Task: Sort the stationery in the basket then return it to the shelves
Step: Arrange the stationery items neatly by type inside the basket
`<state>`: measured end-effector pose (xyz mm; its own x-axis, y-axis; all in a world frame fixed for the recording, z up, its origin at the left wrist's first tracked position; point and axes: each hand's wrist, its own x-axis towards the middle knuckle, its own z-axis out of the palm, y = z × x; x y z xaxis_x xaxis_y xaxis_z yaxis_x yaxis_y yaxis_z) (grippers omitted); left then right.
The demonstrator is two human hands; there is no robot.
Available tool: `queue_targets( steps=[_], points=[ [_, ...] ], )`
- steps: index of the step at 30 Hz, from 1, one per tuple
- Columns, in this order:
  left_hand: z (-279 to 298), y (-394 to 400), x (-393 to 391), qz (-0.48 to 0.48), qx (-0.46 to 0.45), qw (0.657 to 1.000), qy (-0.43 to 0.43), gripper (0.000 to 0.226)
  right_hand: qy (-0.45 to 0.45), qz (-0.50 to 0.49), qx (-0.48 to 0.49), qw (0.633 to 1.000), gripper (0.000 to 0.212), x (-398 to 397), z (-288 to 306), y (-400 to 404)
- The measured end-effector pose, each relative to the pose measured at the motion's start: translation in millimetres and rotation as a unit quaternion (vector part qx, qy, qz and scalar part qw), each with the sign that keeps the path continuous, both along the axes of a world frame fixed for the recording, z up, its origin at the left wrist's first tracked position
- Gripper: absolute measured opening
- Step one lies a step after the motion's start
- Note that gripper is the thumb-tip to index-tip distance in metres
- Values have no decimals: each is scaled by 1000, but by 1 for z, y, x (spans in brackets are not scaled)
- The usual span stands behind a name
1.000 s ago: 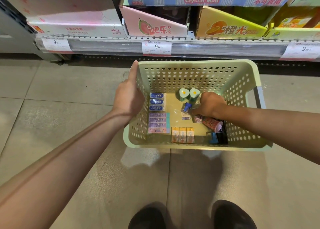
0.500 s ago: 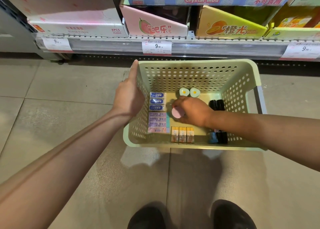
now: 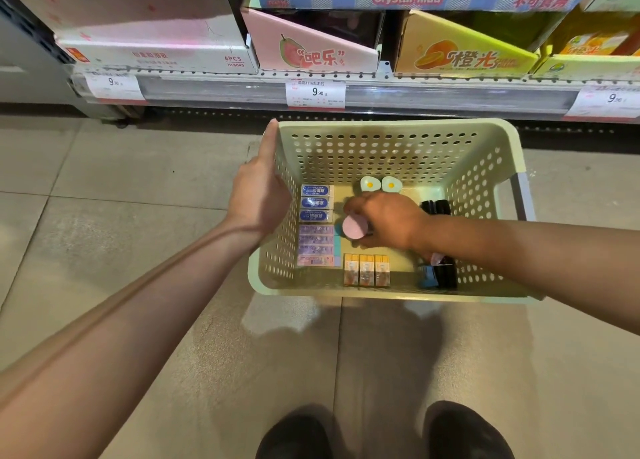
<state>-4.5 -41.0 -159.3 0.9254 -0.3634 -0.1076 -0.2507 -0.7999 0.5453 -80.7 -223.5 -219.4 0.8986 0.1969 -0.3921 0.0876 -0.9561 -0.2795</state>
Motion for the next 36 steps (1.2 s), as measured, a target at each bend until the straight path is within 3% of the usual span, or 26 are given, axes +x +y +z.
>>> queue_targets(
  steps=[5, 12, 15, 22, 28, 36],
  points=[
    [-1, 2, 1, -4, -3, 1000, -6, 79, 20, -34, -37, 999, 25, 0, 23, -27],
    [1, 0, -1, 0, -2, 1000, 0, 77, 159, -5, -236, 959, 59, -20, 32, -32],
    [1, 0, -1, 6, 6, 1000, 3, 78, 182, -22, -239, 954, 64, -26, 25, -29],
    [2, -1, -1, 4, 8, 1000, 4, 78, 155, -34, -237, 958, 49, -27, 11, -29],
    [3, -1, -1, 6, 11, 1000, 7, 78, 221, -12, -277, 935, 68, -28, 7, -28],
    [4, -1, -1, 5, 8, 1000, 9, 77, 168, -56, -191, 966, 50, -25, 10, -34]
  ],
)
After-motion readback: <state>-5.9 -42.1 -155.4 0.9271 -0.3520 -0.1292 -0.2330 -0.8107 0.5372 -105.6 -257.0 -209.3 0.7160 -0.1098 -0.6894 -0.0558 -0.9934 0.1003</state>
